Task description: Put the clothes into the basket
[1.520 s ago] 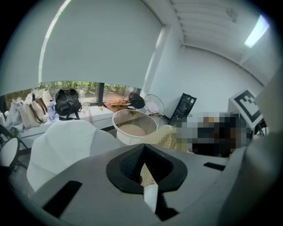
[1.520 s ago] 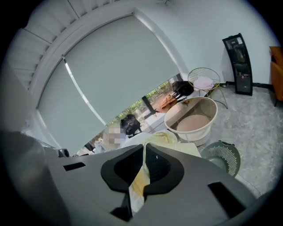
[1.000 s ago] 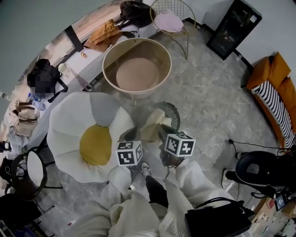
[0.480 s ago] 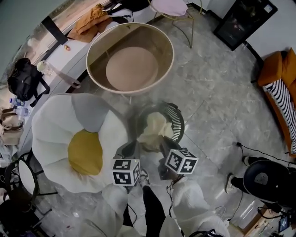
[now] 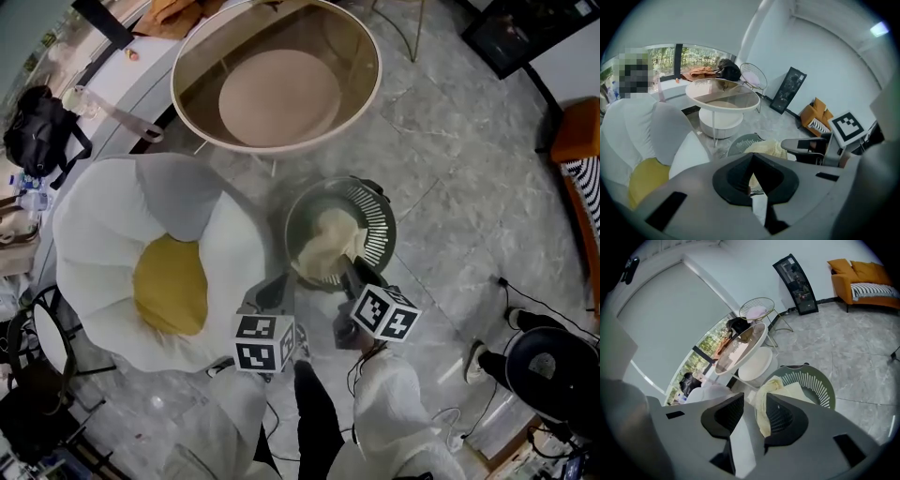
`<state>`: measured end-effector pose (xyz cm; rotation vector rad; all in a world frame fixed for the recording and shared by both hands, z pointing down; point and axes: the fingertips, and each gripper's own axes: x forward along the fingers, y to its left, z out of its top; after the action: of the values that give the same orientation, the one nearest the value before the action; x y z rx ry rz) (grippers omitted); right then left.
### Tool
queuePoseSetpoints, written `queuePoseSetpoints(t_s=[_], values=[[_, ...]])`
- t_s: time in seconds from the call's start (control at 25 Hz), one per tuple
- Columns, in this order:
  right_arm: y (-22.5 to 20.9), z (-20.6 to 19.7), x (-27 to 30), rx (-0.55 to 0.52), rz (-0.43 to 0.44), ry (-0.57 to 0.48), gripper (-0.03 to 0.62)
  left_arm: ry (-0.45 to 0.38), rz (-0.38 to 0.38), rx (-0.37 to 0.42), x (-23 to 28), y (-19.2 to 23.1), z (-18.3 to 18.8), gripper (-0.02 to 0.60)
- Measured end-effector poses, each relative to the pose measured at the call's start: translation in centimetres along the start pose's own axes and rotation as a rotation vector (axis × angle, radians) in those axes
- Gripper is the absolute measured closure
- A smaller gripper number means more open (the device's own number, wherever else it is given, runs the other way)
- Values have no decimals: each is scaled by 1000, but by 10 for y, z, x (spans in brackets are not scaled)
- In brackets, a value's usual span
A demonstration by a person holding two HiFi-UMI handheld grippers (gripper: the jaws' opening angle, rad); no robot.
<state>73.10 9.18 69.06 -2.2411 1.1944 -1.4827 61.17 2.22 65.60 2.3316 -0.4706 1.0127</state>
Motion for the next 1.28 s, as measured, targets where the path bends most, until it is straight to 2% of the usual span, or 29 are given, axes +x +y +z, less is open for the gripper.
queuePoseSetpoints(t_s=[0.16,0.32,0.64,0.84,1.0,1.16,1.28], values=[[-4,7,-9,-7,-49,-2,465,7,3,3,-5,0,9,577],[-2,16,-18,4,-59,-9,465,-1,0,-2,-12,-5,21,577],[12,10,-24,7,-47,-36,465,-15,10,11,-29,3,17,577],[38,29,-56,-66,-76,-96,467,-52,6,1,-60,4,35,577],[60,39,-88,-65,-118,-148,467,-87,12,19,-93,7,50,577],[90,30,-124,-61,-126,-156,467,-94,5,45,-141,3,46,577],[123,13,-149,-83,-98,-141,467,-106,26,26,-182,10,38,577]])
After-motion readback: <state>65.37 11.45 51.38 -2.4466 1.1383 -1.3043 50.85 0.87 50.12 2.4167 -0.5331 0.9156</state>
